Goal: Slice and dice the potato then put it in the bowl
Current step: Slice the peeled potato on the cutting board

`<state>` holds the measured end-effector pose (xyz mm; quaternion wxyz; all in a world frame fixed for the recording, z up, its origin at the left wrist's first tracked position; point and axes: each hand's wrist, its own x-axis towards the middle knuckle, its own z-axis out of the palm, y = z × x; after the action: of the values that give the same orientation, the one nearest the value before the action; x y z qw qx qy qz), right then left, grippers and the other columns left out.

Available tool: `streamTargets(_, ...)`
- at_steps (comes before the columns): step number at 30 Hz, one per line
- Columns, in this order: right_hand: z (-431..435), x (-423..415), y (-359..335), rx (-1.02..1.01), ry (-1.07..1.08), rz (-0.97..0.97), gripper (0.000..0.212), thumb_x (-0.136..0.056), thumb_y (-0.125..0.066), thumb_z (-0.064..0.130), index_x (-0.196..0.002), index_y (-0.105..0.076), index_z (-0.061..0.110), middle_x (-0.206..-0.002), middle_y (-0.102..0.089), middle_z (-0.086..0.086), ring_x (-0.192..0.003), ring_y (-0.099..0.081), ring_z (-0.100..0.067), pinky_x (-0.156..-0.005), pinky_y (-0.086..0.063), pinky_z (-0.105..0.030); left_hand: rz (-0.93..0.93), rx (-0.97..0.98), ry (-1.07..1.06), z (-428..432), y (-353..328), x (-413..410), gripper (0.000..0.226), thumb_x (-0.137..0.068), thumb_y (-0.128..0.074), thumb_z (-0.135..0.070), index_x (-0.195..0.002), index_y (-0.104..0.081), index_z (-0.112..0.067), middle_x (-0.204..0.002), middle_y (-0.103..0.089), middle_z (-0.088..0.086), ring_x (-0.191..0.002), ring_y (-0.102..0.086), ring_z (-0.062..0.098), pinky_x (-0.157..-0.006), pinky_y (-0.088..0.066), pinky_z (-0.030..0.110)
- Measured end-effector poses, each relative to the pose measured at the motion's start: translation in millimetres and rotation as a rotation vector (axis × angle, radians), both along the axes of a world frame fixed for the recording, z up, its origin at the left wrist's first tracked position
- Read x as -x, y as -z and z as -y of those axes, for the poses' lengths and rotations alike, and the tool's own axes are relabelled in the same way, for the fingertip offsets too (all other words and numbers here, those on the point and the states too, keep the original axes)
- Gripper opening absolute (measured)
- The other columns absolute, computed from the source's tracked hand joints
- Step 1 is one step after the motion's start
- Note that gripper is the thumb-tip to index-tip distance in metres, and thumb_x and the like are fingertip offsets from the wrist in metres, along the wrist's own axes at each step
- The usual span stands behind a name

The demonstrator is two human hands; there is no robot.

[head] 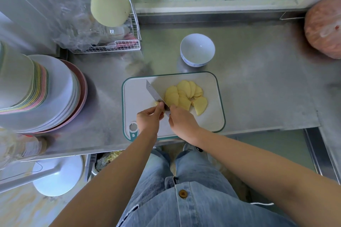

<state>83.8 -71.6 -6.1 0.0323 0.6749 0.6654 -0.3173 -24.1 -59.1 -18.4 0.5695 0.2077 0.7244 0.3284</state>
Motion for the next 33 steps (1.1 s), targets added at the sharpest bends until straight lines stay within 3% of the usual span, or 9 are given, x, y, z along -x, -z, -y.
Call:
streamTargets(9, 4, 0, 5, -0.056, -0.062, 0.071, 0.024, -0.101, -0.035, 0.022, -0.117, -0.046, 0.007, -0.096, -0.063, -0.011, -0.085, -0.063, -0.027, -0.068, -0.047, -0.034, -0.022, -0.022, 0.092, 1, -1, 8, 0.011, -0.084, -0.072, -0.03, -0.079, -0.073, -0.02, -0.084, -0.074, 0.007, -0.087, -0.071, 0.026, -0.082, -0.056, 0.031)
streamTargets(14, -6, -5, -5, -0.012, -0.013, 0.002, 0.02, -0.1, -0.038, 0.02, -0.111, -0.048, 0.007, -0.088, -0.055, -0.007, -0.085, -0.059, -0.025, -0.064, -0.035, -0.03, -0.04, -0.011, 0.089, 1, -2, 5, 0.01, -0.085, -0.071, -0.03, -0.079, -0.071, -0.022, -0.088, -0.074, 0.007, -0.085, -0.071, 0.023, -0.088, -0.056, 0.036)
streamTargets(18, -12, -16, -25, -0.028, 0.034, -0.06, 0.021, -0.098, -0.041, 0.021, -0.111, -0.049, 0.007, -0.093, -0.057, -0.009, -0.082, -0.055, -0.025, -0.065, -0.036, -0.031, -0.016, -0.008, 0.068, 2, -2, 3, 0.021, -0.088, -0.069, -0.028, -0.099, -0.072, -0.011, -0.098, -0.073, 0.009, -0.086, -0.071, 0.022, -0.089, -0.056, 0.035)
streamTargets(22, -4, -21, -45, -0.057, 0.0, -0.068, 0.019, -0.098, -0.041, 0.02, -0.109, -0.048, 0.006, -0.083, -0.047, -0.004, -0.077, -0.049, -0.024, -0.063, -0.033, -0.031, 0.01, -0.026, 0.049, 3, -1, 3, 0.018, -0.086, -0.071, -0.028, -0.093, -0.073, -0.011, -0.094, -0.073, 0.01, -0.085, -0.071, 0.023, -0.09, -0.055, 0.036)
streamTargets(27, 4, -22, -56, -0.044, -0.024, -0.061, 0.021, -0.098, -0.039, 0.019, -0.111, -0.046, 0.005, -0.084, -0.051, -0.007, -0.076, -0.049, -0.025, -0.062, -0.035, -0.033, -0.001, -0.025, 0.057, 2, 2, 3, 0.019, -0.086, -0.071, -0.028, -0.095, -0.074, -0.011, -0.089, -0.073, 0.008, -0.083, -0.071, 0.021, -0.09, -0.056, 0.037)
streamTargets(33, 10, -27, -58, -0.016, -0.036, -0.044, 0.017, -0.099, -0.037, 0.018, -0.109, -0.045, 0.007, -0.068, -0.037, 0.006, -0.069, -0.043, -0.018, -0.05, -0.024, -0.028, -0.02, -0.03, 0.067, 2, 5, 3, 0.024, -0.087, -0.07, -0.029, -0.101, -0.074, -0.01, -0.088, -0.073, 0.006, -0.084, -0.071, 0.021, -0.087, -0.056, 0.035)
